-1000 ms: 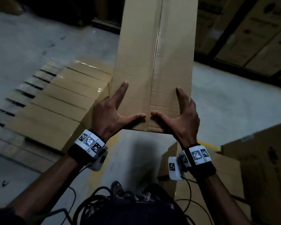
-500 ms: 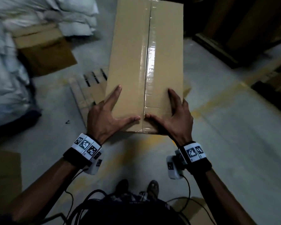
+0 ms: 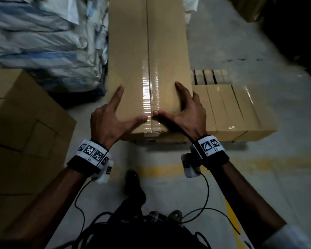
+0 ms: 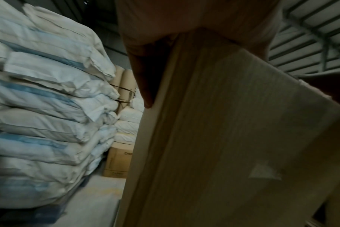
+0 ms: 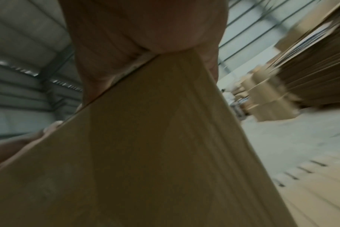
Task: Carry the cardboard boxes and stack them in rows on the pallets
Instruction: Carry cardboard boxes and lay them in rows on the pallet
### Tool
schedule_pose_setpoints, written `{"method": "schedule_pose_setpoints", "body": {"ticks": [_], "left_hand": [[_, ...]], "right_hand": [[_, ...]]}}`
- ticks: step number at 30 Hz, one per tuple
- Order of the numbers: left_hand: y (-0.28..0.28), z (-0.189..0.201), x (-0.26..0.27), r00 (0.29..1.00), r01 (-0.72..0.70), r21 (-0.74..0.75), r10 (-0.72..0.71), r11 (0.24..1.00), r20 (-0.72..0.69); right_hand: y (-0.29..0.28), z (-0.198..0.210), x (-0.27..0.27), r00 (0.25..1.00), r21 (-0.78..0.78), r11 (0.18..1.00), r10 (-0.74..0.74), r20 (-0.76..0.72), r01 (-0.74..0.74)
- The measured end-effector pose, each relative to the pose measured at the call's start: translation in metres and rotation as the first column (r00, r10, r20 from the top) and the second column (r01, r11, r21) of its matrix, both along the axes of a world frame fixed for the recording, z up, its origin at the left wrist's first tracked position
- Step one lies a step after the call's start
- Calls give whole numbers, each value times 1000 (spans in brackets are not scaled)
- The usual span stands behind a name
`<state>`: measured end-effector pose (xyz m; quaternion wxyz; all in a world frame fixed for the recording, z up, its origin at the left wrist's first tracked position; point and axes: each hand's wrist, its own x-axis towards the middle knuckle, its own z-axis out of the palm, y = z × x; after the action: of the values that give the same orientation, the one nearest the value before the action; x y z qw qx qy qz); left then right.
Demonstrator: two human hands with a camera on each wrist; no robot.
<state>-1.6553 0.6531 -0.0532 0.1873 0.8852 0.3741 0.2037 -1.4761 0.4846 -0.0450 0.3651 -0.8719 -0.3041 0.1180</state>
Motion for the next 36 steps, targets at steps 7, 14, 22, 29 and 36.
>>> {"method": "schedule_pose_setpoints", "body": {"ticks": [7, 14, 22, 29, 36], "left_hand": [[110, -26, 4, 999, -33, -98, 32, 995, -11], [203, -47, 27, 994, -27, -122, 14, 992, -107], [248, -120, 68, 981, -40, -193, 2, 980, -193], [269, -225, 96, 972, -75, -290, 5, 954, -235], [278, -346, 115, 975, 12, -286, -75, 958, -210]], "right_hand": [[119, -19, 8, 997, -87, 995, 56, 45, -52], [210, -51, 28, 999, -115, 993, 31, -16, -33], [257, -114, 69, 997, -211, 977, 6, -73, -22], [278, -225, 99, 978, -266, 963, -11, -210, -46], [281, -346, 122, 948, -294, 954, -46, -315, -51]]}}
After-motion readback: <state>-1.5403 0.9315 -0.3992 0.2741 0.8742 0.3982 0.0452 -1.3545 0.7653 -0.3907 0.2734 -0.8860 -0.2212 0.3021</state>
